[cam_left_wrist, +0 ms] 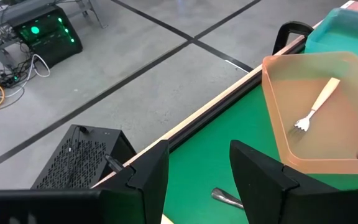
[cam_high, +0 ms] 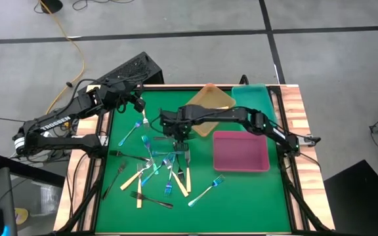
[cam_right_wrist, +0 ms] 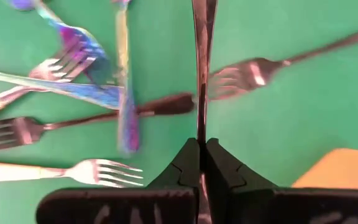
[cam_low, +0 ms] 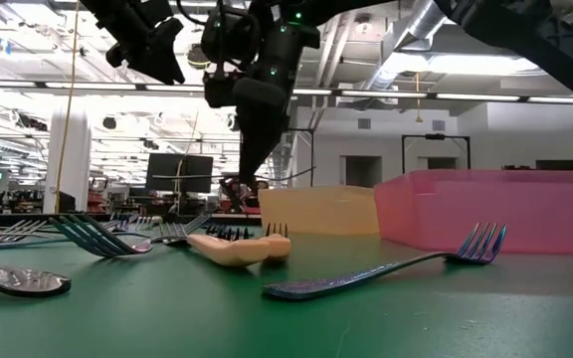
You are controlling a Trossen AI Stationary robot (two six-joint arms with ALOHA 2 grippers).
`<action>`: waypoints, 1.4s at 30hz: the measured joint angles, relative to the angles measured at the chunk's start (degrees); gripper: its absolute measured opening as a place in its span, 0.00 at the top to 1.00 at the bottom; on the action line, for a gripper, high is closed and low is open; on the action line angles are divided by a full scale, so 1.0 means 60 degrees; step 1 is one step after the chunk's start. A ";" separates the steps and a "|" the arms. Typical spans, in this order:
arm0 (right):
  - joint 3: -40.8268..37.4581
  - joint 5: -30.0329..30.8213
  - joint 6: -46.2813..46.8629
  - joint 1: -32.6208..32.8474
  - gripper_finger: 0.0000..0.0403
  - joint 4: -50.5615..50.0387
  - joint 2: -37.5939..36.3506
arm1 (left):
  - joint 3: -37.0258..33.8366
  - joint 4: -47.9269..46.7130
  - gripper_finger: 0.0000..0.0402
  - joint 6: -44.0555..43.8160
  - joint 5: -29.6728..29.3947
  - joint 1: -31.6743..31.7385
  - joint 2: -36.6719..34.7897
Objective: Sort silverware by color (type)
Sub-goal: Put the black fork into the blue bin
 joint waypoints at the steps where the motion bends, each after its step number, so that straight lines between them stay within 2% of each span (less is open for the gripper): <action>1: 0.0026 0.0005 0.0001 -0.0063 0.93 -0.0041 0.0000 | 0.0000 0.0000 0.61 0.0000 0.0000 0.0000 0.0000; 10: 0.0074 0.0283 0.0084 -0.0674 0.93 -0.0636 -0.0046 | 0.0000 -0.0095 0.61 0.0124 -0.0020 -0.0001 0.0000; 20: 0.0074 0.0504 -0.0044 -0.1623 0.93 -0.0912 -0.0834 | 0.0000 -0.0223 0.61 0.0146 -0.0147 0.0002 0.0000; 27: 0.0071 0.0480 -0.0283 -0.2894 0.93 -0.1105 -0.1721 | 0.0000 -0.0252 0.61 0.0007 -0.0149 0.0002 0.0000; 36: 0.0074 0.0479 0.0194 -0.4818 0.93 -0.1512 -0.2726 | 0.0000 -0.0291 0.61 -0.0033 -0.0146 0.0001 0.0000; 42: 0.0074 0.0457 0.0354 -0.5949 0.93 -0.2689 -0.3102 | 0.0001 -0.0393 0.61 -0.0033 -0.0142 0.0001 0.0000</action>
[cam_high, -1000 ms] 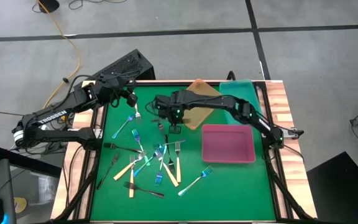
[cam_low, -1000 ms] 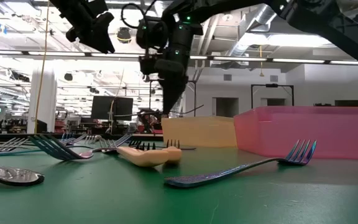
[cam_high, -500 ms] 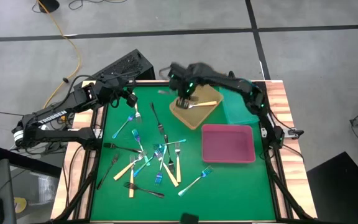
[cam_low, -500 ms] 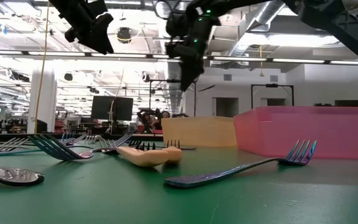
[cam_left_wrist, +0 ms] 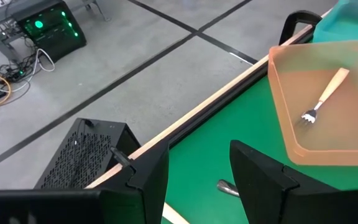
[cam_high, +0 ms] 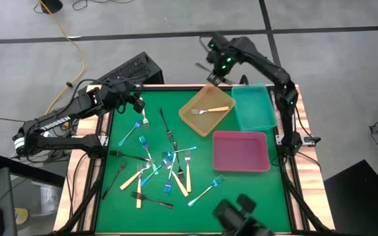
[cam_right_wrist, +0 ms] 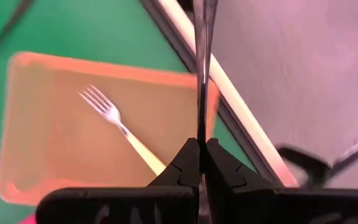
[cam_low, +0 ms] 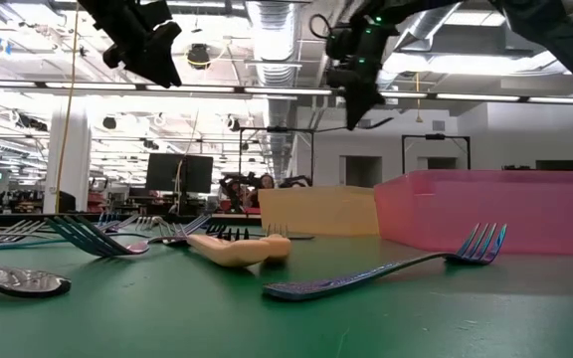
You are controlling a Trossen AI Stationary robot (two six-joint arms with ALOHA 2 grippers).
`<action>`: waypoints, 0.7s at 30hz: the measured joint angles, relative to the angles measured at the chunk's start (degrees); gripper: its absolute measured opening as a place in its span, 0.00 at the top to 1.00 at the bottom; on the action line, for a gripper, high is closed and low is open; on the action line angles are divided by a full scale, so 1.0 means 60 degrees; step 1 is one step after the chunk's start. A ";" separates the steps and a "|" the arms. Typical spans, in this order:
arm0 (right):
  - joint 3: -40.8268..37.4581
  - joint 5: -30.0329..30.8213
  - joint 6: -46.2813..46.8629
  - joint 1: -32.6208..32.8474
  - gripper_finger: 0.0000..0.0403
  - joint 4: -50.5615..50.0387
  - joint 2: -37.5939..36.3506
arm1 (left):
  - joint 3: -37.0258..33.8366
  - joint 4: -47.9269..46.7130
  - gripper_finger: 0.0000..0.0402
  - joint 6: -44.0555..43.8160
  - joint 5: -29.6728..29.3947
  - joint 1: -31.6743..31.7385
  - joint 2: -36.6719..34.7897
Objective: Sort silverware by color (type)
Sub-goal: Put the black fork into the blue bin
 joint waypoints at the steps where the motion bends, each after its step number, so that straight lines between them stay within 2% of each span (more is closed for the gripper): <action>1: 0.0000 0.0003 0.0069 -0.0171 0.93 -0.0200 -0.0077 | 0.0002 -0.0064 0.61 -0.0003 0.0000 -0.0002 0.0000; 5: 0.0000 0.0011 0.0337 -0.0778 0.93 -0.0701 -0.0387 | 0.0003 -0.0128 0.61 -0.0007 0.0000 0.0001 0.0000; 13: -0.0093 0.0216 0.0716 -0.1235 0.93 -0.1614 -0.0943 | 0.0003 -0.0295 0.61 -0.0010 0.0001 -0.0003 0.0000; 17: -0.1040 0.0525 0.0860 -0.1225 0.93 -0.1435 -0.1901 | 0.0003 -0.0421 0.61 -0.0021 0.0004 -0.0006 0.0000; 21: -0.3024 0.0683 0.1226 -0.1218 0.93 -0.0631 -0.3188 | 0.0003 -0.0449 0.61 -0.0021 0.0004 -0.0006 0.0000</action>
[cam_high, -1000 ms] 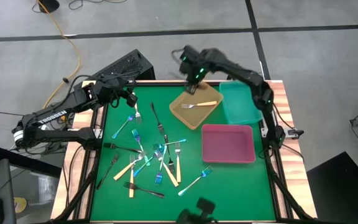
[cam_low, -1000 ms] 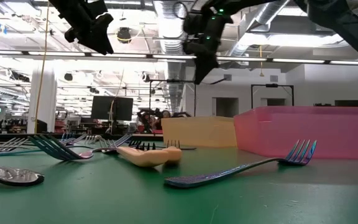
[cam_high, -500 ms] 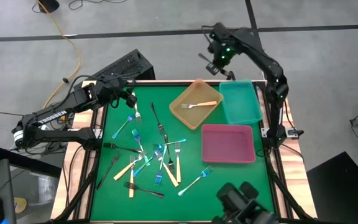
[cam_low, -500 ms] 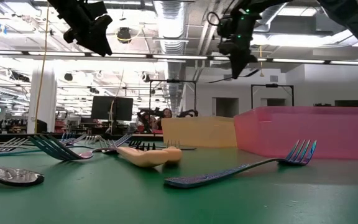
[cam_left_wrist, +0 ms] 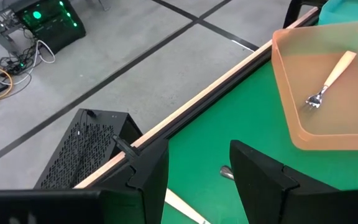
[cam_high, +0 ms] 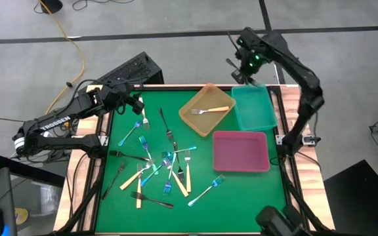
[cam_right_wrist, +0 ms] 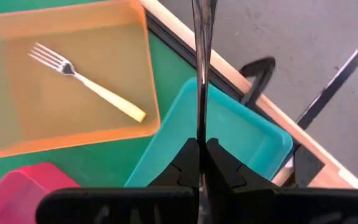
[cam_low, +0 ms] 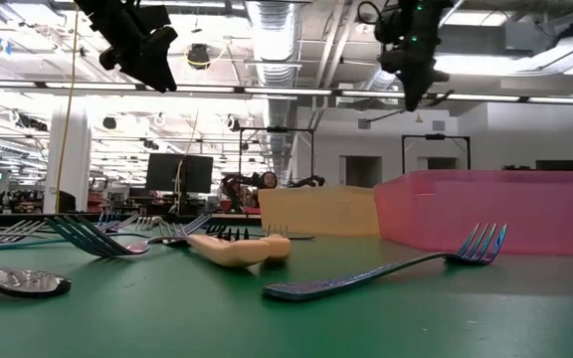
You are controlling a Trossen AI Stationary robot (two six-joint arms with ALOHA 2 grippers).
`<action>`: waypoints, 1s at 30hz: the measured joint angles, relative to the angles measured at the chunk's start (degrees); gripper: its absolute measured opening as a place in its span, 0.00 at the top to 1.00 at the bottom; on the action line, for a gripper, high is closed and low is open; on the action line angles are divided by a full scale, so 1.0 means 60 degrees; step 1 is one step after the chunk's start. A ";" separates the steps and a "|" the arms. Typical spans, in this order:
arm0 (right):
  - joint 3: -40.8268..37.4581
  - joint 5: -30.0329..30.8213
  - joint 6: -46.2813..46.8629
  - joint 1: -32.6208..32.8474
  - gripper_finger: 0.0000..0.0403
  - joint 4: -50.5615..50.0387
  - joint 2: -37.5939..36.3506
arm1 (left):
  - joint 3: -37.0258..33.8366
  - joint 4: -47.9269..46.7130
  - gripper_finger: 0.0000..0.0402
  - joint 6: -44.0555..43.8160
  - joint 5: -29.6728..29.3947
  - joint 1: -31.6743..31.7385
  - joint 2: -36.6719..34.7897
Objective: Sort silverware by color (type)
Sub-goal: Put the black fork into the blue bin
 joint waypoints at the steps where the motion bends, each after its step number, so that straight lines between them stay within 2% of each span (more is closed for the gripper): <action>1: -0.0595 0.0017 0.0121 -0.0004 0.93 0.0341 -0.0397 | 0.0000 0.0000 0.61 0.0000 0.0000 0.0000 0.0000; 8: -0.4961 0.0041 0.0865 -0.0001 0.93 0.2820 -0.2968 | 0.0000 0.0000 0.61 -0.0197 0.0011 0.0000 0.0000; 15: -0.8114 0.0041 0.1484 -0.0004 0.93 0.4563 -0.4522 | 0.0000 0.0004 0.61 -0.0310 0.0031 0.0000 0.0000; 24: -1.0500 -0.0406 0.1943 0.0000 0.93 0.6844 -0.4710 | 0.0000 0.0004 0.61 -0.0401 0.0044 0.0000 0.0000; 30: -1.1141 -0.0685 0.1969 -0.0069 0.93 0.7604 -0.4168 | 0.0000 0.0007 0.61 -0.0433 0.0044 0.0000 0.0000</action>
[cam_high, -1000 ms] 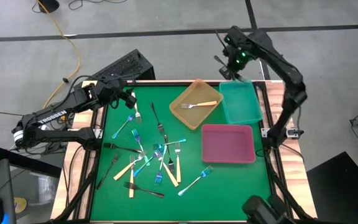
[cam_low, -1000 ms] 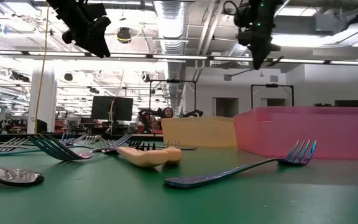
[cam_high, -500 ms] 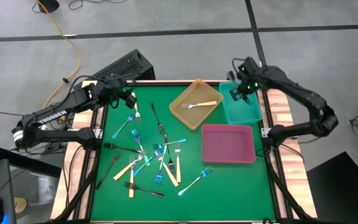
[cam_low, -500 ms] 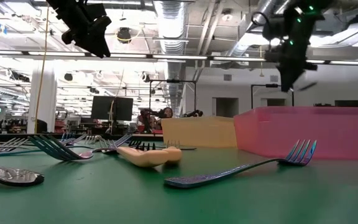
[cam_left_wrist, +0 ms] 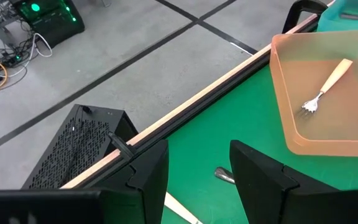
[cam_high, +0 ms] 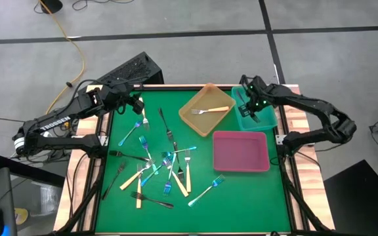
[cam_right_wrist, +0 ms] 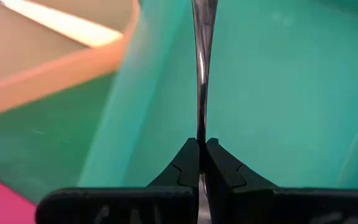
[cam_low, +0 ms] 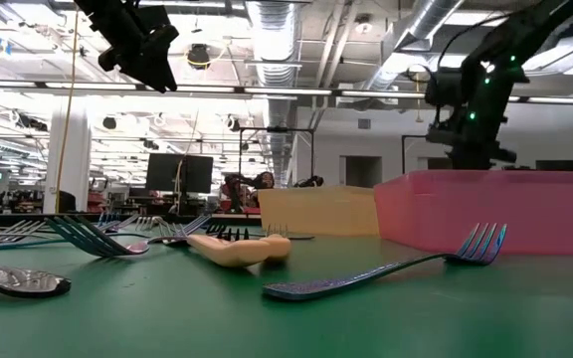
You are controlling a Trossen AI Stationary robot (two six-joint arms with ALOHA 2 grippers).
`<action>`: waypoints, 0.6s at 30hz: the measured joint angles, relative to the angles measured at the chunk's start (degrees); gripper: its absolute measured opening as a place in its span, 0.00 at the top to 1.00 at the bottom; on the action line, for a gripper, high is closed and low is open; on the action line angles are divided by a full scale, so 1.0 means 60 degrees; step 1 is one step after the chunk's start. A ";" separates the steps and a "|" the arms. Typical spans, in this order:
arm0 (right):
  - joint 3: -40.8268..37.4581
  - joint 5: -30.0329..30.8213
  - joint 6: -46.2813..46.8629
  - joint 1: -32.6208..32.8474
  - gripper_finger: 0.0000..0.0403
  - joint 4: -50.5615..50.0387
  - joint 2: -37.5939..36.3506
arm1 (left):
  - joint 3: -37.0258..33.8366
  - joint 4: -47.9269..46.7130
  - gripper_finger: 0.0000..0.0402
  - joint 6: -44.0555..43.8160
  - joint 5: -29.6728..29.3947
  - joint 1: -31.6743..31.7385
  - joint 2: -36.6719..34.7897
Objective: Sort silverware by color (type)
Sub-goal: Put the black fork into the blue bin
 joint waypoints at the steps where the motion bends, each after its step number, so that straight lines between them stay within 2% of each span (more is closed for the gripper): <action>1: -0.0065 0.0000 0.0000 -0.0016 0.93 0.0059 0.0081 | 0.0000 0.0000 0.61 0.0000 0.0000 0.0000 0.0000; 18: -0.0003 0.0203 -0.0184 -0.0016 0.92 0.0706 0.2494 | 0.0000 0.0007 0.61 0.0000 -0.0004 0.0000 0.0000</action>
